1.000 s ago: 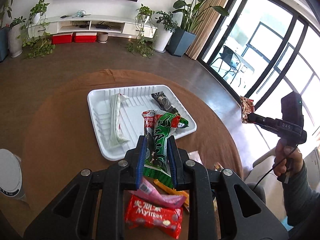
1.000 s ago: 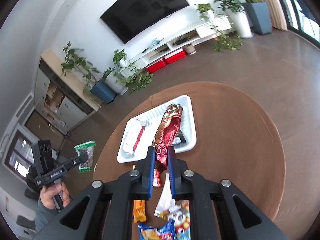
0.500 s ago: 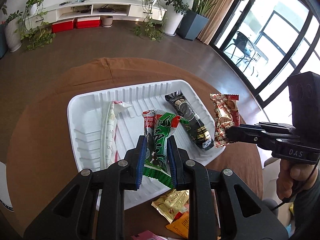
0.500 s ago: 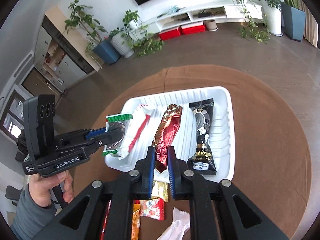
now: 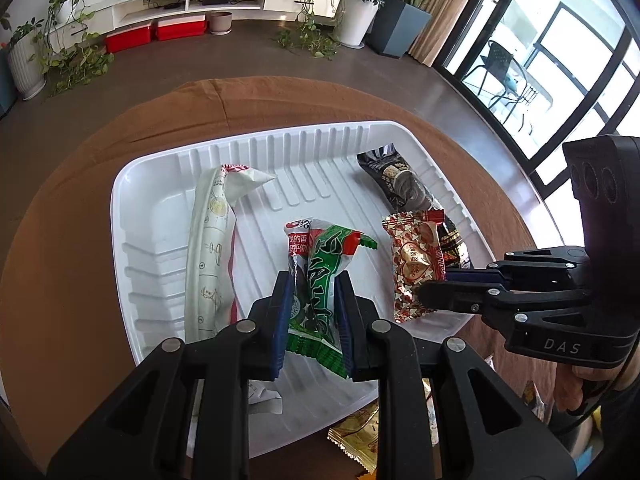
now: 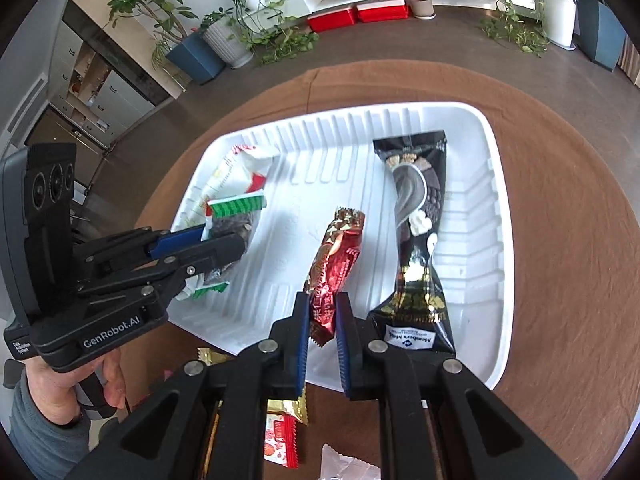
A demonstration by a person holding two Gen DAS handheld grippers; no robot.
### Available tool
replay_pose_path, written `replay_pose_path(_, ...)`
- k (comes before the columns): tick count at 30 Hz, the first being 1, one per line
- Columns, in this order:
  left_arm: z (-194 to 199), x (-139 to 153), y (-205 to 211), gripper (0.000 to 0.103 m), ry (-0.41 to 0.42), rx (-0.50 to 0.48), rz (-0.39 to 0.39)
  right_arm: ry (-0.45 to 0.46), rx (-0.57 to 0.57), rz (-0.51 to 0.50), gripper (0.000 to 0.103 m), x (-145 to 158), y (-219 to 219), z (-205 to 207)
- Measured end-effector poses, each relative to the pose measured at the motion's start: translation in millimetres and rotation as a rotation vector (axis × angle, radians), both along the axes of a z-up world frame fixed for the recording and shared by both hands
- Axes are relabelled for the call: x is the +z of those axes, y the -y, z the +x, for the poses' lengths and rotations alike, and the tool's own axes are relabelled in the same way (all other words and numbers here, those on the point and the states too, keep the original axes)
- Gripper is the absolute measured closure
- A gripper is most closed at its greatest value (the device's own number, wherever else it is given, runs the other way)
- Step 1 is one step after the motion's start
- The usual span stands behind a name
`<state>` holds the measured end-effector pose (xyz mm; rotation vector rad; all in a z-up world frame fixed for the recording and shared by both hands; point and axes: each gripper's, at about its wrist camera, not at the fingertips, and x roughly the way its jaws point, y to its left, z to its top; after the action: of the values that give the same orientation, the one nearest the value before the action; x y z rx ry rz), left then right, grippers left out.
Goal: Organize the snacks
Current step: 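Carry the green packet and red-gold wrapper into the white tray with both tools, then open both tools to drop the snacks in the tray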
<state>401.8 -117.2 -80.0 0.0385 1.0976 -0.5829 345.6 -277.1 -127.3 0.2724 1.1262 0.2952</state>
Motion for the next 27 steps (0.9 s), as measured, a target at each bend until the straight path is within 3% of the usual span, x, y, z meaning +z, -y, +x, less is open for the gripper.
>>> replay_pose_path(17, 9.4, -23.5, 3.4, 0.082, -0.029, -0.003, 0.015, -0.046, -0.014, 0.032, 0.085, -12.8, -2.7, -15.2)
replay_pose_path(20, 7.7, -21.7, 0.1, 0.072, -0.025, -0.001, 0.021, -0.042, -0.011, 0.034, 0.084, -9.6, -4.1, -15.2)
replay_pose_path(22, 5.3, -17.7, -3.5, 0.046, -0.012, 0.005, 0.020, -0.040, -0.011, 0.036, 0.082, -6.0, -6.6, -14.7)
replay_pose_path(27, -2.6, 2.0, -13.3, 0.043, 0.025, 0.015, -0.002, -0.007, -0.008, 0.031, 0.063, 8.4, -9.2, -16.6)
